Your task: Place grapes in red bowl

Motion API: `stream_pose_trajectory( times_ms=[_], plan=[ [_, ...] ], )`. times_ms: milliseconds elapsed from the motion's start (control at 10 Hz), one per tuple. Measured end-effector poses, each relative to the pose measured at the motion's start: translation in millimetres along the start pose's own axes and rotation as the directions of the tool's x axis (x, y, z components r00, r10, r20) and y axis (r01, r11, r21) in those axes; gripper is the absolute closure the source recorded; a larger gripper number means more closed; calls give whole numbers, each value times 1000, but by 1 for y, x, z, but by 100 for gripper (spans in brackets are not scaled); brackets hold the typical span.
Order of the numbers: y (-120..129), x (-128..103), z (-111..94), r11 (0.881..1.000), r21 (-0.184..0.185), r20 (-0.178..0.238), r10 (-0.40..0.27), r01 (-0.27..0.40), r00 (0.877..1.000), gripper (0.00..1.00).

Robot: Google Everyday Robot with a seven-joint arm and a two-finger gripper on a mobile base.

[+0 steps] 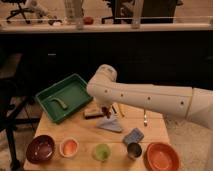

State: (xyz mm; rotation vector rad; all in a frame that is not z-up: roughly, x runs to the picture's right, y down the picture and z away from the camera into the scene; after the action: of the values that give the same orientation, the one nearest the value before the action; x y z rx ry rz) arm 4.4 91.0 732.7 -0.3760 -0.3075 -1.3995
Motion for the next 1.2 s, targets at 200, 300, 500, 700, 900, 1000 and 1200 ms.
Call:
stream_pose_trajectory(
  times_ms=[200,300,500,700,900,1000,1200],
  plan=[
    [13,-4,-8,998,-12,-20,65,-66,998,100],
    [25,-6,-14,992,-21,-33,121,-122,992,100],
    [45,-9,-19,978,-31,-44,203,-205,978,100],
    [69,-16,-22,959,-36,-47,279,-281,959,100],
    [85,-23,-23,943,-34,-47,329,-331,943,100],
    [90,-28,-22,936,-25,-47,349,-350,936,100],
    [111,-37,-21,918,-22,-47,394,-396,918,100]
  ],
)
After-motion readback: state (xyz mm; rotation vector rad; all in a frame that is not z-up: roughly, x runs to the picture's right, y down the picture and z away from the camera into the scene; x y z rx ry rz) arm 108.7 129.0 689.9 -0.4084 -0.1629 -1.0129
